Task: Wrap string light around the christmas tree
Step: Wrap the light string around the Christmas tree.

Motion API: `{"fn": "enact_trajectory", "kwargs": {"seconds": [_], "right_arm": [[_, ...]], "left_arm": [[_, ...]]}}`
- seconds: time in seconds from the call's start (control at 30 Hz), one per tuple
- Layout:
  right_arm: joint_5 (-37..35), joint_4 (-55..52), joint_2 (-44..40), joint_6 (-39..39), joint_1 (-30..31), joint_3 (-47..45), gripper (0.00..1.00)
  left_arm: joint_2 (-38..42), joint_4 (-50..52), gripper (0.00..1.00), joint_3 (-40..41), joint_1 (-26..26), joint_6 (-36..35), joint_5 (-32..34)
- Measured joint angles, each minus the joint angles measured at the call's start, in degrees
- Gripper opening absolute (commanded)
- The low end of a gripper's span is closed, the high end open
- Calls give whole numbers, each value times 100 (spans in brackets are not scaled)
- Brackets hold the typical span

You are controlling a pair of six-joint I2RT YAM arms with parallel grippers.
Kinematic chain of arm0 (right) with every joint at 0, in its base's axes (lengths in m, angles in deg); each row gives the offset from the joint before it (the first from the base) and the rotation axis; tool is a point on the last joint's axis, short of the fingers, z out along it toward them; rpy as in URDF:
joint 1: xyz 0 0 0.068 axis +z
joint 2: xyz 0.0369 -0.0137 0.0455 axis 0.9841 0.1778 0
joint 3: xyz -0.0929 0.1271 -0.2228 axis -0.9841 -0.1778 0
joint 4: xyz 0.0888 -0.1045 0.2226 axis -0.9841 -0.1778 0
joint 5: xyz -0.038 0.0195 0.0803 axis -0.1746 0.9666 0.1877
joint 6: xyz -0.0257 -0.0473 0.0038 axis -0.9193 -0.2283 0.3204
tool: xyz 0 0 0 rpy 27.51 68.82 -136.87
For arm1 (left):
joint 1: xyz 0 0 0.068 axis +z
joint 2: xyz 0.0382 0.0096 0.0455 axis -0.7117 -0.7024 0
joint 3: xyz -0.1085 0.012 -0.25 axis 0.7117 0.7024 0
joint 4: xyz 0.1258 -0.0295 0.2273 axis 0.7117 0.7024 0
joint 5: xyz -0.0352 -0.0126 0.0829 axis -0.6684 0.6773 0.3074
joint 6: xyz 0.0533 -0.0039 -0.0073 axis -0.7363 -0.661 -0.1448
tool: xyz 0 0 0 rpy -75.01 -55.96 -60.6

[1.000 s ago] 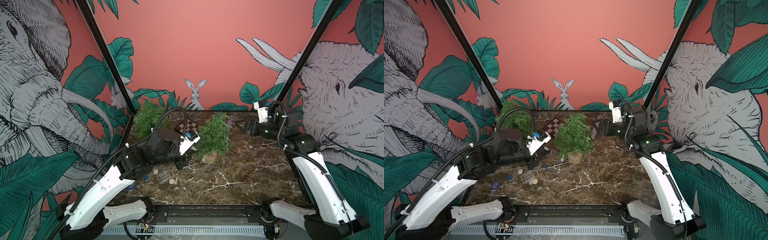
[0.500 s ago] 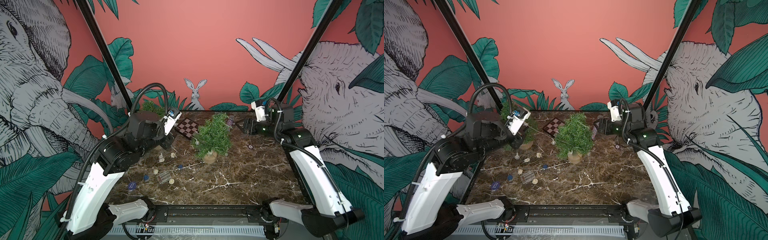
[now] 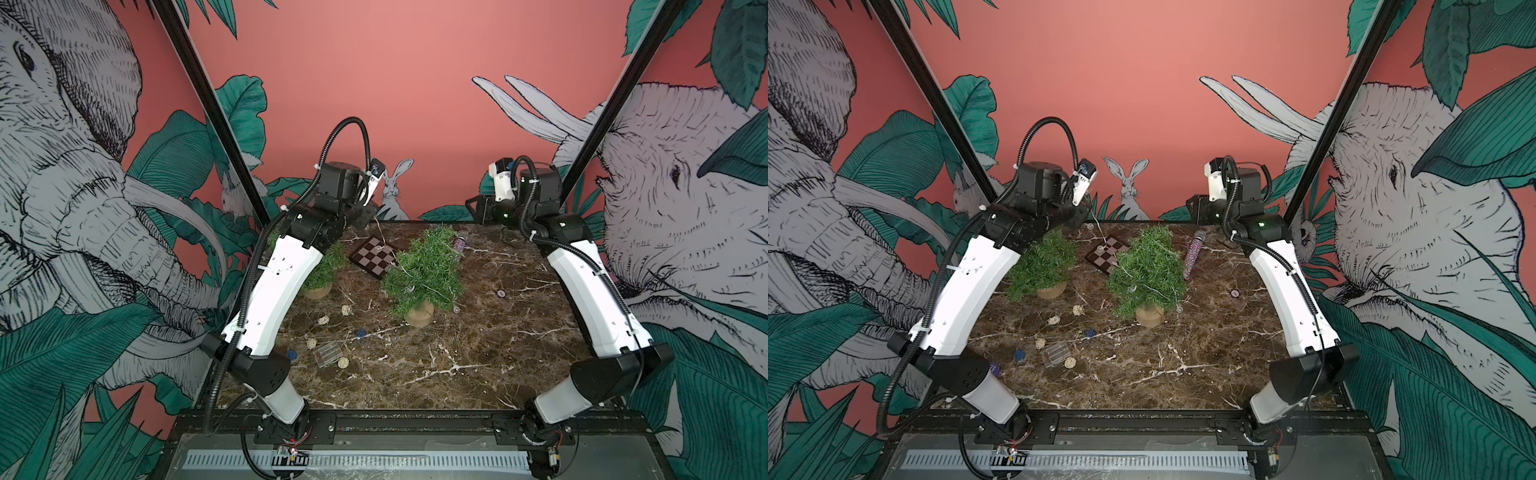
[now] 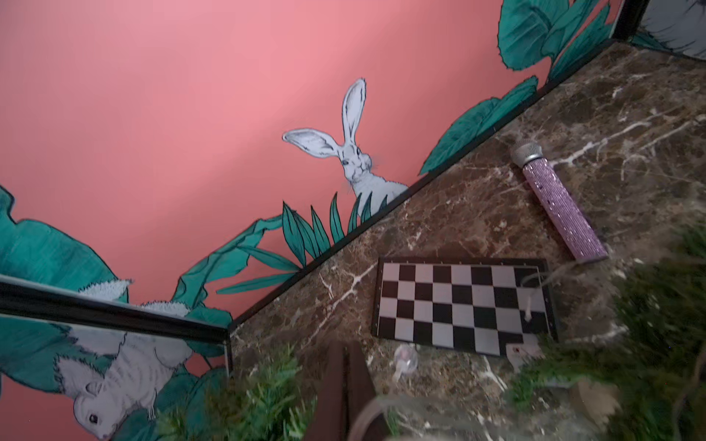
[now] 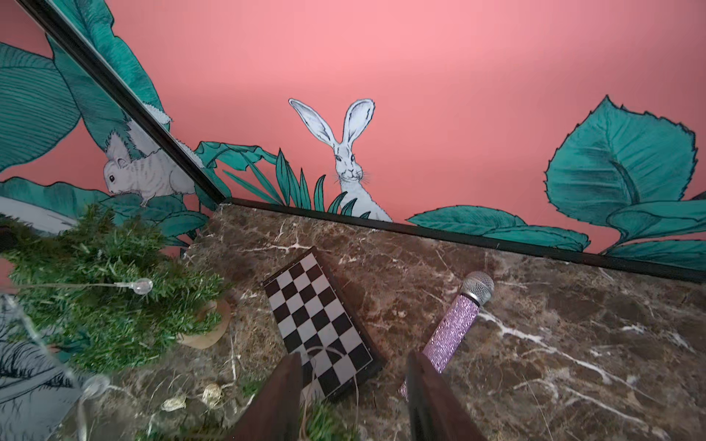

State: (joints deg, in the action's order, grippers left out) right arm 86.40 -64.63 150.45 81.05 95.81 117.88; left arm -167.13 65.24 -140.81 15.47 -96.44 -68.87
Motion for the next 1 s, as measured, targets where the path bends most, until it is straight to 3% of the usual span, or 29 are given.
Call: {"fn": "enact_trajectory", "kwargs": {"seconds": [0.13, 0.33, 0.6, 0.77, 1.0], "right_arm": [[179, 463, 518, -234, -24, 221, 28], [632, 1556, 927, -573, -39, -63, 25], [1589, 2850, 1729, -717, -48, -33, 44], [2164, 3335, 2186, -662, -48, 68, 61], [2520, 3729, 2321, -581, -22, 107, 68]], "left_arm": [[-330, -702, 0, -192, 35, -232, -199], [-793, -1840, 0, -205, 46, -479, -581], [-1851, -2955, 0, -654, 48, -317, -1394], [-2520, -3379, 0, -1349, 50, 81, -2170], [-2889, -3720, 0, -1853, 48, 636, -2841]]}}
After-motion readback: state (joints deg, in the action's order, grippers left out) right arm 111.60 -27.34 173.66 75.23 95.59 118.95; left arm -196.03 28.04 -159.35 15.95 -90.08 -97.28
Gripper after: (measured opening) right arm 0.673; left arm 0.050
